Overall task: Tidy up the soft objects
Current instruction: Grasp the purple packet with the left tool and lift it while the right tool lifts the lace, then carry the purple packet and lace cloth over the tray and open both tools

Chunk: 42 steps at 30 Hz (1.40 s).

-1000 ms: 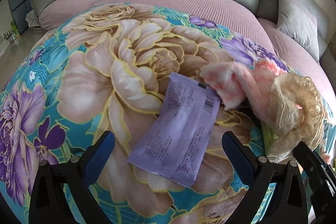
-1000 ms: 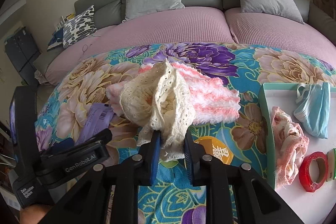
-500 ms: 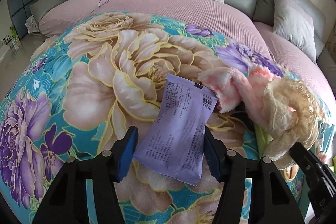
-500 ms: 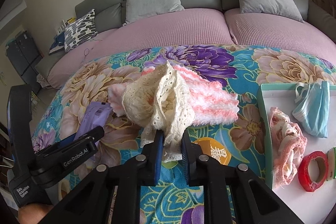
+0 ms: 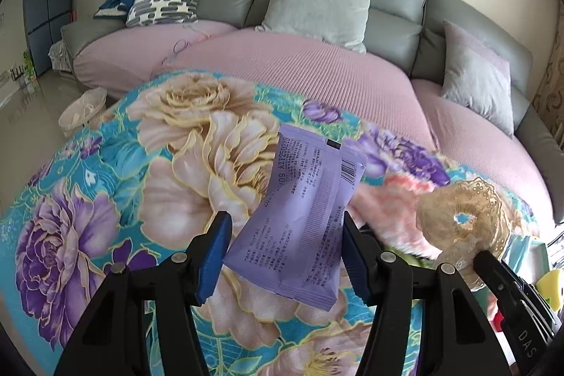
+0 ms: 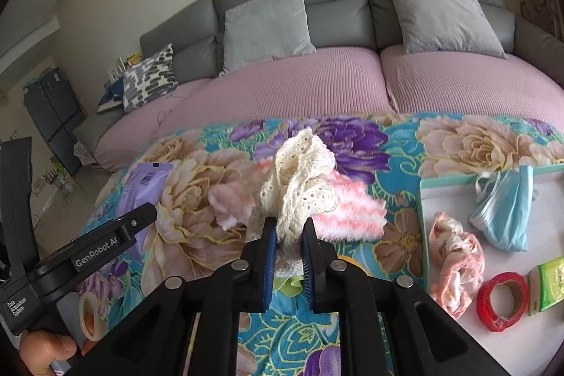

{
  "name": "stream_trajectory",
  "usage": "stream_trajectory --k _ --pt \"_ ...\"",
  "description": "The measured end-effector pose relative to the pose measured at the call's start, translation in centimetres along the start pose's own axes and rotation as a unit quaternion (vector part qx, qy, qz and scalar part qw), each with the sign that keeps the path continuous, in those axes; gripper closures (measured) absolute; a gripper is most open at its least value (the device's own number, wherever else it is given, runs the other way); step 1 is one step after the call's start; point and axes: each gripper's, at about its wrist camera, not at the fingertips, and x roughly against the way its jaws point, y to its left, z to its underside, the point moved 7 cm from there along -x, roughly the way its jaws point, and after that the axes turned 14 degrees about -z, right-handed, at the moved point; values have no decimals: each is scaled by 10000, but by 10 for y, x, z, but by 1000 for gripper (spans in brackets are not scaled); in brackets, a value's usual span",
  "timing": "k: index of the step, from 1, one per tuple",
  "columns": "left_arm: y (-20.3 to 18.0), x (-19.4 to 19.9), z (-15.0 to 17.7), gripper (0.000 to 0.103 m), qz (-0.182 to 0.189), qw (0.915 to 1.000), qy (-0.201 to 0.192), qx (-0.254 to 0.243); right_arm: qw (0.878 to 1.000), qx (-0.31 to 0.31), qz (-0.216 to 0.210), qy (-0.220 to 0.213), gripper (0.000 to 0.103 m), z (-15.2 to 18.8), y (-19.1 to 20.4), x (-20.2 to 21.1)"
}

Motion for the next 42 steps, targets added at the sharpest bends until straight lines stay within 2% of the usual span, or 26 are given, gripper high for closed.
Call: stream_trajectory --k 8,15,19,23,33,38,42 --pt "-13 23 -11 41 199 9994 -279 -28 9994 57 -65 -335 89 -12 4 26" --pt "-45 39 -9 41 410 9980 -410 -263 9985 -136 0 -523 89 -18 -14 44" --pt "-72 47 -4 41 602 9961 -453 -451 9969 -313 164 -705 89 -21 -35 62" --pt "-103 57 3 41 853 9925 -516 -703 9932 -536 514 -900 89 -22 -66 86" --pt "-191 82 41 40 1462 9724 -635 -1704 9733 -1141 1566 -1232 89 -13 -152 149" --pt "-232 97 64 40 1724 9580 -742 -2166 9618 -1251 2062 -1299 89 -7 -177 176" --pt "-258 101 77 40 1876 9504 -720 -2374 9563 -1347 2242 -1306 89 -3 -190 186"
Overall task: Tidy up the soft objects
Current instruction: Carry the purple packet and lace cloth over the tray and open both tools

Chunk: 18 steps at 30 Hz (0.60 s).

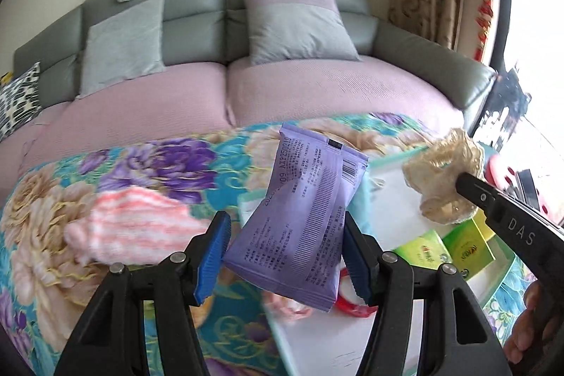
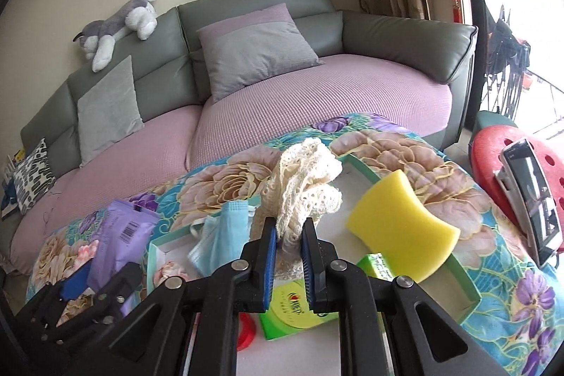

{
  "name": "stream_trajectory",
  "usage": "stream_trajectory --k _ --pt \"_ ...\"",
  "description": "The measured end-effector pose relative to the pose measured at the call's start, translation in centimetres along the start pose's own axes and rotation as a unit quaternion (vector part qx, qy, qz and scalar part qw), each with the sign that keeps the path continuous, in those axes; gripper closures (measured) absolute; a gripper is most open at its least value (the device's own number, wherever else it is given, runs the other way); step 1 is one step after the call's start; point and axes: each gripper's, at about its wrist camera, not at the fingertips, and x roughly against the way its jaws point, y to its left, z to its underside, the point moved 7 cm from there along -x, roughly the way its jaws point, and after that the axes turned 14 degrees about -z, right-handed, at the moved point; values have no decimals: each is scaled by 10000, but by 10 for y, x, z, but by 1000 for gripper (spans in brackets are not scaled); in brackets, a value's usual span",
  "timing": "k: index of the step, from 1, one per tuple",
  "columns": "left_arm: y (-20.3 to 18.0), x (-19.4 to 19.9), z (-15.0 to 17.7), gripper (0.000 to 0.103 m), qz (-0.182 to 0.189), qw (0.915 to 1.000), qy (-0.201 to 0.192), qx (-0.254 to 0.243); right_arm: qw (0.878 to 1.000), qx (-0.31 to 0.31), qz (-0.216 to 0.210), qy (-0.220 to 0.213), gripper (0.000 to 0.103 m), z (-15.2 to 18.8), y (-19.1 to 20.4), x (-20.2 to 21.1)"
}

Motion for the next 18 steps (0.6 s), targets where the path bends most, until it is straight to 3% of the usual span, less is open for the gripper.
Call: stream_trajectory --k 6,9,12,13,14,16,18 --pt "-19 -5 2 37 101 9998 12 -146 9999 -6 145 3 85 -1 -10 2" --pt "-18 -6 2 17 45 9999 31 -154 9998 11 177 36 85 -1 -11 1" --pt "-10 -7 1 13 -122 9999 35 -101 9994 99 318 71 63 -1 -10 2" --pt "-7 -7 1 13 -156 9998 47 -76 9992 139 355 83 45 -1 -10 3" --pt "-3 -8 1 13 -195 9998 77 -32 9991 170 386 88 36 -2 -10 3" --pt "5 -10 2 13 -260 9996 145 30 9986 241 470 96 36 -2 -8 5" --pt "14 -12 3 13 -348 9992 198 86 9977 337 565 137 29 -2 -7 6"
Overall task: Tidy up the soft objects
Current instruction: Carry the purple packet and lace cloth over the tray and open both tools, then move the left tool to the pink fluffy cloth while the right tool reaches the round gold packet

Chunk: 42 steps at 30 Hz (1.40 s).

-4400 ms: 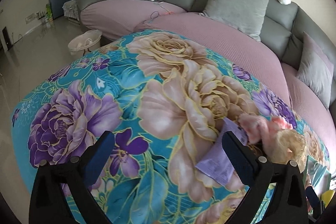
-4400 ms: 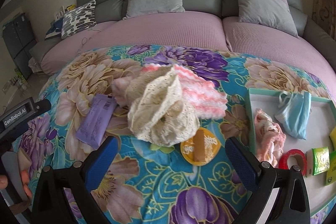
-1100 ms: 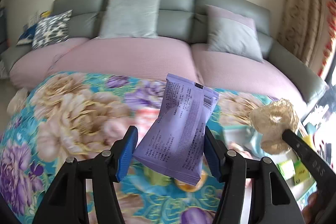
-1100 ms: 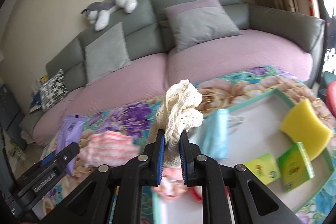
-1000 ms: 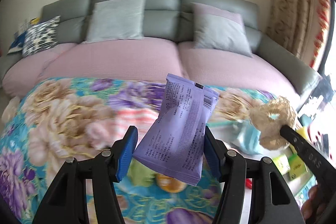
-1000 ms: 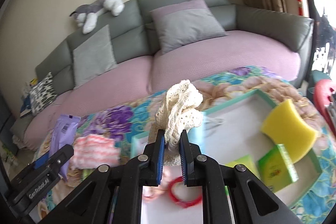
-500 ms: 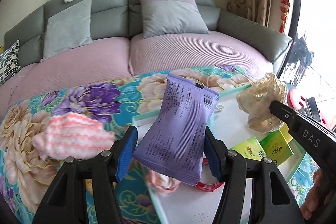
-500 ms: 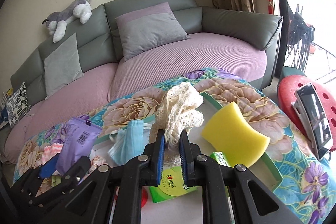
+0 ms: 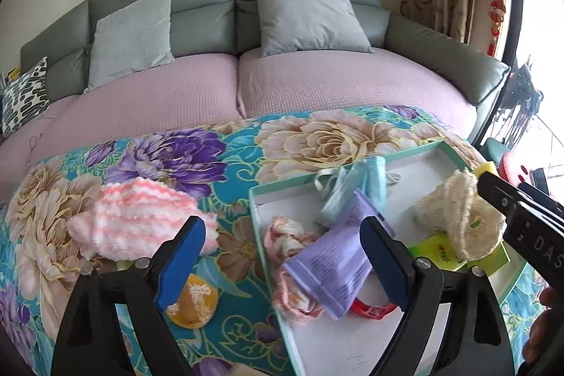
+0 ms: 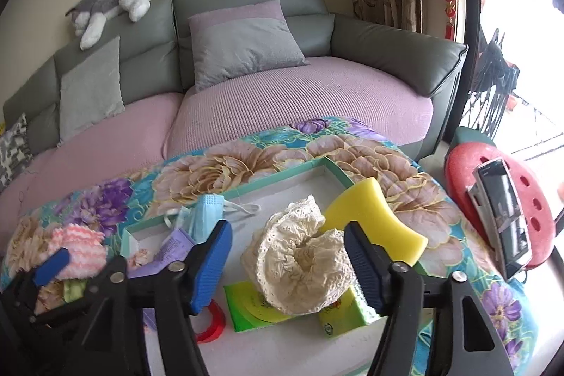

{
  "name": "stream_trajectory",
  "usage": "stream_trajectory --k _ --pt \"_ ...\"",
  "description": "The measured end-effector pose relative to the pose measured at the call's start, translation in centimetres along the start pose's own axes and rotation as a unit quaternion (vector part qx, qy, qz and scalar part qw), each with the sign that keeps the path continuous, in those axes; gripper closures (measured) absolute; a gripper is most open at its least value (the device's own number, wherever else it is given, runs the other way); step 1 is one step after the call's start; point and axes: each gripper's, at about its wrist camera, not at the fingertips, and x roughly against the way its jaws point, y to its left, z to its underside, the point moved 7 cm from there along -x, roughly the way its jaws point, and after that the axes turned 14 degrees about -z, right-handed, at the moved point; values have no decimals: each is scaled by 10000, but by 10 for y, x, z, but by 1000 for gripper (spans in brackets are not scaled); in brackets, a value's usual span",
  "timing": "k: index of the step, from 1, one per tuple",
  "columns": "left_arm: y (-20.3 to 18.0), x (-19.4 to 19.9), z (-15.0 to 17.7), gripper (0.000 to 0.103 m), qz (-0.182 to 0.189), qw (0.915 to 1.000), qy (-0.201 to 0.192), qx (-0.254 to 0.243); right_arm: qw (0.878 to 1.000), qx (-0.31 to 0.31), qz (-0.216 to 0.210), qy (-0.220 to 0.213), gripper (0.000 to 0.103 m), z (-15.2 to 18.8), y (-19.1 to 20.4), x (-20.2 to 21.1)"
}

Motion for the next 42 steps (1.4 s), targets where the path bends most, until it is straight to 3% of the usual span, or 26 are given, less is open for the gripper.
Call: stream_trajectory --k 6,7,14,23,30,42 --pt "36 -8 2 7 -407 9986 124 322 9972 473 464 355 9 6 3 -3" --pt "45 -9 2 6 -474 9979 130 416 9968 494 472 409 0 7 3 -3" --pt "96 -13 6 6 -785 9911 216 1049 9934 695 606 681 0 11 10 1" --pt "142 -13 13 6 -1243 9813 327 1435 9910 839 533 892 0 19 27 -6" --pt "169 -8 16 6 -1433 9736 268 1754 9888 1108 269 968 0 24 57 -14" --pt "204 -6 27 5 -1716 9640 377 1994 9796 1567 -553 1134 0 46 127 -30"
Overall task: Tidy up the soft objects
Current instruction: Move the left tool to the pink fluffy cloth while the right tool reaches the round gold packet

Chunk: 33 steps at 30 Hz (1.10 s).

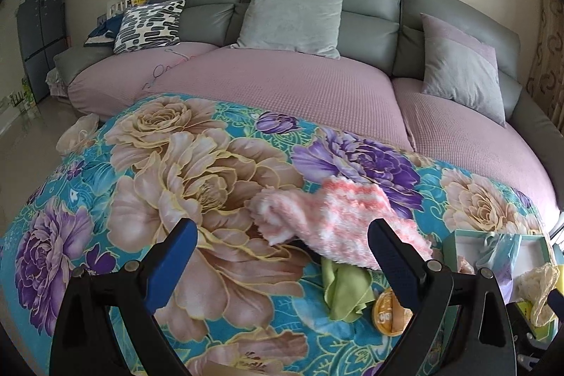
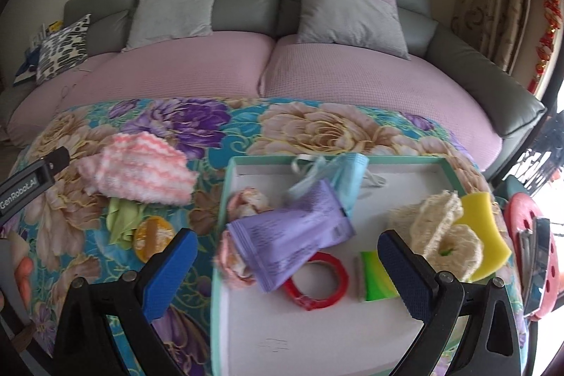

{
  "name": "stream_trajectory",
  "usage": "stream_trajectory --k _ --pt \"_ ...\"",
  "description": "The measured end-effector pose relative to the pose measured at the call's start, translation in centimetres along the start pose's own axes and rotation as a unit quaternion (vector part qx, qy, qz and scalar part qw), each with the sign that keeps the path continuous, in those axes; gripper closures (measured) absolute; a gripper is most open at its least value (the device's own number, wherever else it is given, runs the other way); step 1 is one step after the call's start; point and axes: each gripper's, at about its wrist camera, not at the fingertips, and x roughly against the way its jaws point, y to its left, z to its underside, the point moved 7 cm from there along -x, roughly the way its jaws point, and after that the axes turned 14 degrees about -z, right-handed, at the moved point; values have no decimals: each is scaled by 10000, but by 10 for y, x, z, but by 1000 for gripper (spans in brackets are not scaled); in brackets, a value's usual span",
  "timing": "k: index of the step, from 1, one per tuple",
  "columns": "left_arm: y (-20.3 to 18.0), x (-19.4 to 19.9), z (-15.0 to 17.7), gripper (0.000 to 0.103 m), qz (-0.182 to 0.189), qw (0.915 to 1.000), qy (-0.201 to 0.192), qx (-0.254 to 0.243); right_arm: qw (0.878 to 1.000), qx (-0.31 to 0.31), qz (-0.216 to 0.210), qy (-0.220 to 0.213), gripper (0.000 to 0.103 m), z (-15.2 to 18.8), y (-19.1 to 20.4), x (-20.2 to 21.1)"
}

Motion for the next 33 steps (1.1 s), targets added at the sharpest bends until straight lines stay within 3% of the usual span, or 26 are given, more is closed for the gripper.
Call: stream_trajectory --k 4,16,20,25,33 --pt "14 -3 -1 5 -21 9998 37 190 9997 71 -215 32 0 0 15 -6" --pt "29 -19 5 5 -12 9988 312 369 9991 115 -327 239 0 5 35 -26" --pt "27 -25 10 5 20 9985 425 340 9978 63 -609 254 0 5 50 -34" --pt "29 -34 16 5 -244 9984 460 213 9955 173 -903 244 0 5 73 -42" --pt "34 -48 24 5 -314 9969 654 301 9929 277 -1052 483 0 14 89 -63"
